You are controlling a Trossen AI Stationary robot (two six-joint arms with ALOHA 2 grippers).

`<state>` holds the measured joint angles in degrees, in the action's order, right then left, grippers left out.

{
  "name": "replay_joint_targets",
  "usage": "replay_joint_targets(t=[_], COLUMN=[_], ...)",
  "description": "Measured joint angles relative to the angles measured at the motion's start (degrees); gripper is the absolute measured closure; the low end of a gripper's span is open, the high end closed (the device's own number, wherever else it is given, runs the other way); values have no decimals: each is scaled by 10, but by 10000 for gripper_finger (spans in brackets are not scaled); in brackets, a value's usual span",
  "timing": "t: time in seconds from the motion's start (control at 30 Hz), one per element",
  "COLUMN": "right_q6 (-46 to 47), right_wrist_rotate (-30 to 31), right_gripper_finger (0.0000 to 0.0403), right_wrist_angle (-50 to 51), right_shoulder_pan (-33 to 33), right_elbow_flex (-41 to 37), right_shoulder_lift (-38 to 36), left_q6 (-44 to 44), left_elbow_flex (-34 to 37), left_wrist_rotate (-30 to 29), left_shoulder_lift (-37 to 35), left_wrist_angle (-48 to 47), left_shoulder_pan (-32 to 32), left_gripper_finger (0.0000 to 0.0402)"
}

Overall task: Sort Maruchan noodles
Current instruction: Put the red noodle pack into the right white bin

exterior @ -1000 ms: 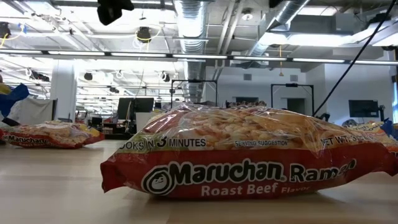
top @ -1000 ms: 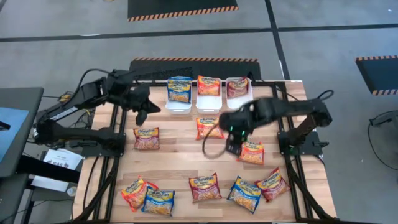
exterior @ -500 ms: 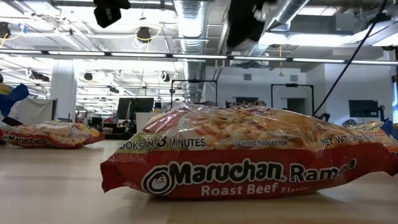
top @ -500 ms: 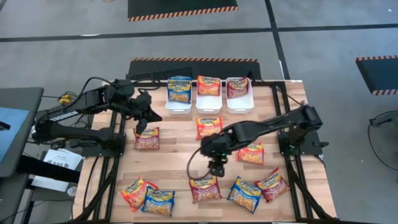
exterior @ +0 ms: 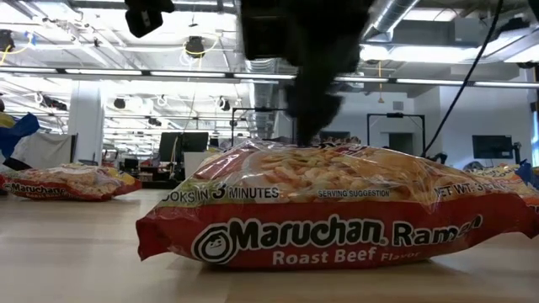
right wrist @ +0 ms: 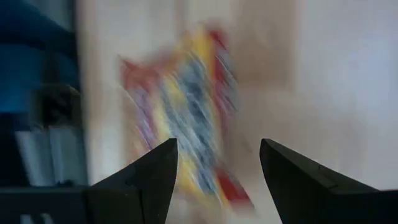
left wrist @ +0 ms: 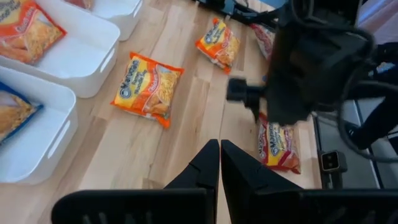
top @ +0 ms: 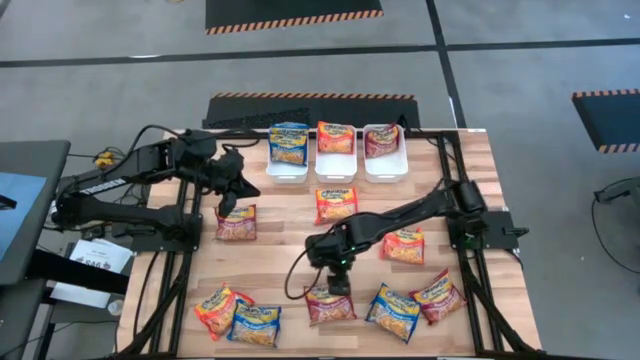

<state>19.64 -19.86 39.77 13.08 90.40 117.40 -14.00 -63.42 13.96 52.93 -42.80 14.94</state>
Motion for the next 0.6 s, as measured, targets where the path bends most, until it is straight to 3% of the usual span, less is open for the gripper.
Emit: replay_joint_targets(t=[0.17, 0.27, 0.6], right_q6=[11, 18, 56], right_wrist_rotate=[-40, -45, -62], right_gripper_finger=[148, 148, 161], right_wrist_angle=[-27, 4, -29], right_shoulder_pan=[1, 5, 14], right_elbow_flex=[0, -4, 0], right_shoulder_lift=[21, 37, 71], left_q6=[0, 0, 9], left_elbow_flex=[0, 0, 0], left_wrist_rotate=[-13, -13, -13], left_shoulder_lift=[0, 0, 3], left_wrist_angle=[-3, -4, -21], left_shoulder_pan=[0, 0, 0], left_gripper_finger=[400, 400, 400])
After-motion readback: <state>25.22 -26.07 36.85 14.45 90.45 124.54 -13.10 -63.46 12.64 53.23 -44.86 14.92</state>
